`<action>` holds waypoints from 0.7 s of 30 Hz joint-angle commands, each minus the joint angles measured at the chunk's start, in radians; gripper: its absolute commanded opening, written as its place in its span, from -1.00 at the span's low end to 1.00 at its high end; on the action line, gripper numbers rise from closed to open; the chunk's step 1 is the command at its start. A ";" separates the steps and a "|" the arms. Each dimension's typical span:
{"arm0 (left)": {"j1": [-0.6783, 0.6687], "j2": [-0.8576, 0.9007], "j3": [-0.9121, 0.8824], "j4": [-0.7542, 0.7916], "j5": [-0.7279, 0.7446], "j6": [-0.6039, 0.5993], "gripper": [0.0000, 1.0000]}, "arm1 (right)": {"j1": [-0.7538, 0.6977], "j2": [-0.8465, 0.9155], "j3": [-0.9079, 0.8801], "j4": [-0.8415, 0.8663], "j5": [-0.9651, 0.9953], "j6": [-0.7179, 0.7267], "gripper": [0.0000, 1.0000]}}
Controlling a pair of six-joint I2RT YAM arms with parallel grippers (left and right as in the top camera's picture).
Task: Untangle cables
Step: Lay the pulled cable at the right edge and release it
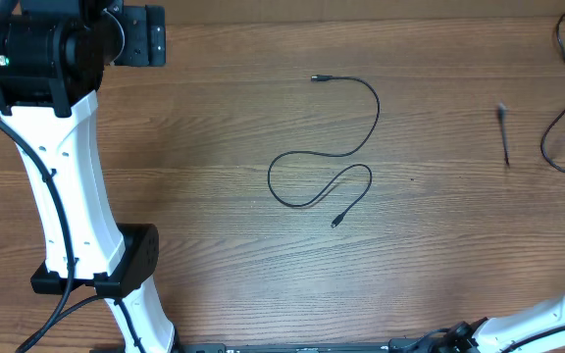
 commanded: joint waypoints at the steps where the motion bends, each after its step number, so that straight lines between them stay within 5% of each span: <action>1: 0.000 0.011 0.006 -0.003 0.012 0.025 0.79 | -0.070 0.005 -0.115 0.035 -0.096 -0.023 -0.92; 9: 0.000 0.011 0.006 -0.004 0.014 0.017 0.78 | -0.090 -0.045 -0.096 0.111 -0.285 -0.013 -0.93; 21: 0.000 0.011 0.006 -0.009 0.039 0.018 0.77 | -0.008 -0.104 0.105 0.294 -0.146 0.113 -0.93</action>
